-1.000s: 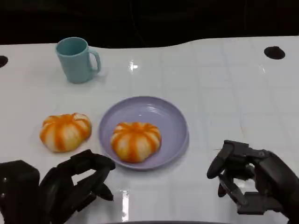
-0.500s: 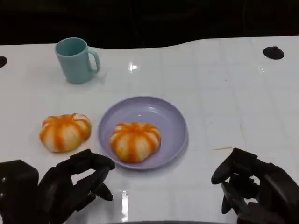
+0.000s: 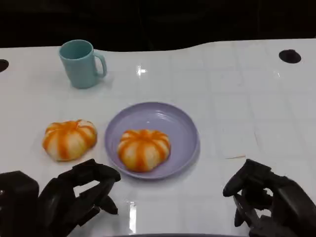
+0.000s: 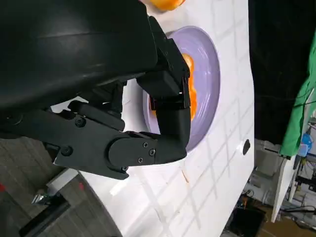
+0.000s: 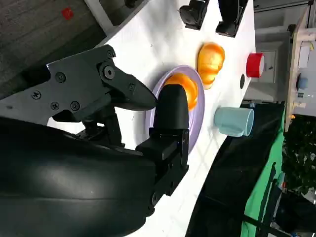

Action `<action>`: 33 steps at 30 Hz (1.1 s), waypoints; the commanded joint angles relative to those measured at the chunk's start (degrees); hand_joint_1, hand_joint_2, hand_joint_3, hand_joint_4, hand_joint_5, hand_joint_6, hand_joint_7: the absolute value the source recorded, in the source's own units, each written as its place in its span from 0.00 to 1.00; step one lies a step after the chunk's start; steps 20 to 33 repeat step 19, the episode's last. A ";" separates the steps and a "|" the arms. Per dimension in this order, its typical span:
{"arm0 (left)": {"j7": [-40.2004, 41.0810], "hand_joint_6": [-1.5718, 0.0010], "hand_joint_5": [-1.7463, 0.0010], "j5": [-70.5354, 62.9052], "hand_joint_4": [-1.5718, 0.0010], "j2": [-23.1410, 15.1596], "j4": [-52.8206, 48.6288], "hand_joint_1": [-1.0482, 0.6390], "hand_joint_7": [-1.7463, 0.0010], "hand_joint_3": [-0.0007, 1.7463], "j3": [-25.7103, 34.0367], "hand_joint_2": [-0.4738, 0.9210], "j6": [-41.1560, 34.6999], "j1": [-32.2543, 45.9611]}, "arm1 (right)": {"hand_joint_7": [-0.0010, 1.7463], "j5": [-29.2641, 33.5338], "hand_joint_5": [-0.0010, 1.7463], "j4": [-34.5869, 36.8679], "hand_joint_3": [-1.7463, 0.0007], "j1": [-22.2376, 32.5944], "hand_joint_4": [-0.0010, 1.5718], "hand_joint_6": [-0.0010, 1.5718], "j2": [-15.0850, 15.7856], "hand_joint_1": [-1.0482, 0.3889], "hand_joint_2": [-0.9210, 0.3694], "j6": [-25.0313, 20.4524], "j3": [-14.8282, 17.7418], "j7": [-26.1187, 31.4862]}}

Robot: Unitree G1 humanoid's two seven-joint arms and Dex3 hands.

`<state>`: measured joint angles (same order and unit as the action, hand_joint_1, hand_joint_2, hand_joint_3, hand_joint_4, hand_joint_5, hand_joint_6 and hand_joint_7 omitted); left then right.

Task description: Grasp the bread from the table and place it into the plate.

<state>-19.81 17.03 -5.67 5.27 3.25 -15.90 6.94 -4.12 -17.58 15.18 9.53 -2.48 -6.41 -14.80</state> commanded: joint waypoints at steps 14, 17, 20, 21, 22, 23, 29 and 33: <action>0.58 0.60 0.00 0.07 0.60 -1.22 3.25 0.34 0.29 0.22 -0.03 1.00 -3.56 1.96 | 0.93 0.04 1.00 3.02 0.52 -1.80 0.39 0.30 0.47 0.53 0.11 2.80 1.06 -0.69; 0.81 0.60 0.00 -0.18 0.60 -1.15 4.58 0.34 0.29 0.23 -0.39 1.00 -4.64 2.86 | 0.92 0.00 1.00 3.21 0.52 -1.92 0.39 0.30 0.49 0.53 0.12 2.93 1.15 -0.87; 1.06 0.60 0.00 -0.32 0.60 -1.10 5.40 0.34 0.29 0.23 -0.65 1.00 -5.26 3.36 | 0.92 -0.12 1.00 3.28 0.53 -1.99 0.39 0.30 0.38 0.53 0.12 2.72 1.16 -0.91; 1.06 0.60 0.00 -0.32 0.60 -1.10 5.40 0.34 0.29 0.23 -0.65 1.00 -5.26 3.36 | 0.92 -0.12 1.00 3.28 0.53 -1.99 0.39 0.30 0.38 0.53 0.12 2.72 1.16 -0.91; 1.06 0.60 0.00 -0.32 0.60 -1.10 5.40 0.34 0.29 0.23 -0.65 1.00 -5.26 3.36 | 0.92 -0.12 1.00 3.28 0.53 -1.99 0.39 0.30 0.38 0.53 0.12 2.72 1.16 -0.91; 1.06 0.60 0.00 -0.32 0.60 -1.10 5.40 0.34 0.29 0.23 -0.65 1.00 -5.26 3.36 | 0.92 -0.12 1.00 3.28 0.53 -1.99 0.39 0.30 0.38 0.53 0.12 2.72 1.16 -0.91; 1.06 0.60 0.00 -0.32 0.60 -1.10 5.40 0.34 0.29 0.23 -0.65 1.00 -5.26 3.36 | 0.92 -0.12 1.00 3.28 0.53 -1.99 0.39 0.30 0.38 0.53 0.12 2.72 1.16 -0.91; 1.06 0.60 0.00 -0.32 0.60 -1.10 5.40 0.34 0.29 0.23 -0.65 1.00 -5.26 3.36 | 0.92 -0.12 1.00 3.28 0.53 -1.99 0.39 0.30 0.38 0.53 0.12 2.72 1.16 -0.91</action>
